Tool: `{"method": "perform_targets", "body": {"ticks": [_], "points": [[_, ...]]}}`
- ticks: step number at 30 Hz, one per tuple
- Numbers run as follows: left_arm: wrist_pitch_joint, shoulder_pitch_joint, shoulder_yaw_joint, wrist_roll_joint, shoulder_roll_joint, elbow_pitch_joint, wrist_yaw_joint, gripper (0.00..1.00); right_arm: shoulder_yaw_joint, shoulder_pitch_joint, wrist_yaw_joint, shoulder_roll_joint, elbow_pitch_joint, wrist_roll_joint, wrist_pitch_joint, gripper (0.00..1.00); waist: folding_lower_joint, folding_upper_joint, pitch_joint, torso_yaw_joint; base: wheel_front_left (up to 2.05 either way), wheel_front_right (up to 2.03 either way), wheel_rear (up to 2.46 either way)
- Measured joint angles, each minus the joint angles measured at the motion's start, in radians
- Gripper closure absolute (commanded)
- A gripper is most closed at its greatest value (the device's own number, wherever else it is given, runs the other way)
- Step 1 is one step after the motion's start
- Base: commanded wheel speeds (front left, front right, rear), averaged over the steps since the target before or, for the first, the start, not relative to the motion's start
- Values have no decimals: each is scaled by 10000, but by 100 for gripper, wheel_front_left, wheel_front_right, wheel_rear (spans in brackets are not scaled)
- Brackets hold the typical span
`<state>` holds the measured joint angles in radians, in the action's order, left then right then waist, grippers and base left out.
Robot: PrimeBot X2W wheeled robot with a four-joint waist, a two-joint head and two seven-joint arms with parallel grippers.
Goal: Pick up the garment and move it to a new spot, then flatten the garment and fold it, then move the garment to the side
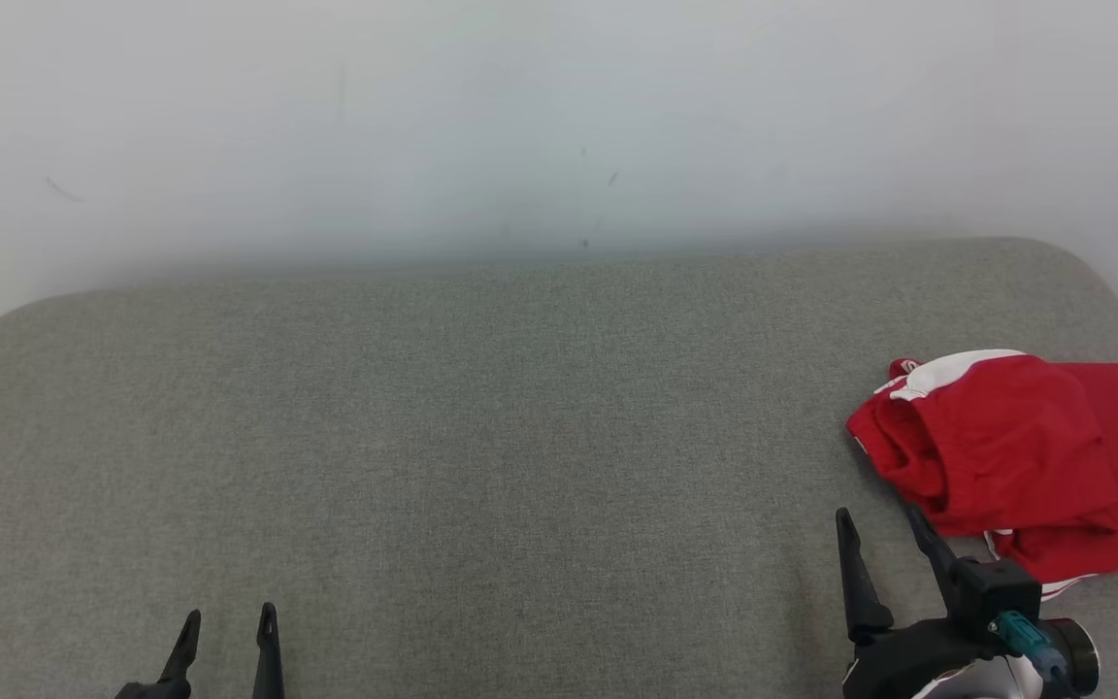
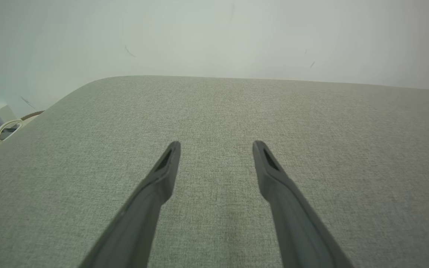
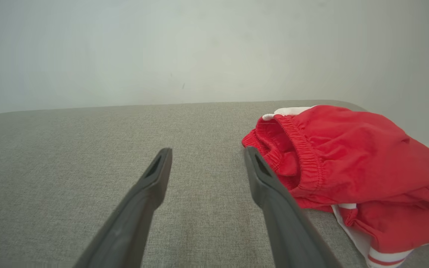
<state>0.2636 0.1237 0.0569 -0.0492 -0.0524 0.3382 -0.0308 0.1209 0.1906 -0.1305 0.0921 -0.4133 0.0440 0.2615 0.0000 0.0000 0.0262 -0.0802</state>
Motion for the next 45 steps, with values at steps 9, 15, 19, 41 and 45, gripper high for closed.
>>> {"method": "perform_targets", "body": {"ticks": [9, 15, 19, 41, 45], "points": [[0, 0, 10, -31, 6, -75, 40, 0, 466, 2, 0, 155, 29, 192, 0, 0, 0, 0, -28, -35, 0, 0, 0], [0, 1, 6, -44, 8, -86, 115, 0, 433, 4, 0, 213, 40, 171, -2, 0, 0, 0, -64, -53, 0, 0, 0], [0, 9, 8, -52, 8, -82, 190, 0, 357, 4, 0, 194, 54, 75, -2, 0, 0, 0, -89, -56, 0, 0, 0], [-834, -180, 148, -2915, 84, 174, 506, 100, -115, -457, 0, 23, -46, 2859, -771, 100, 0, 1, -115, 42, 0, 0, 0], [-970, -198, 155, -3630, 82, 94, 568, 100, -224, -521, 0, -10, 79, 3620, -920, 100, 0, 1, -121, 69, 0, 0, 0]]}}
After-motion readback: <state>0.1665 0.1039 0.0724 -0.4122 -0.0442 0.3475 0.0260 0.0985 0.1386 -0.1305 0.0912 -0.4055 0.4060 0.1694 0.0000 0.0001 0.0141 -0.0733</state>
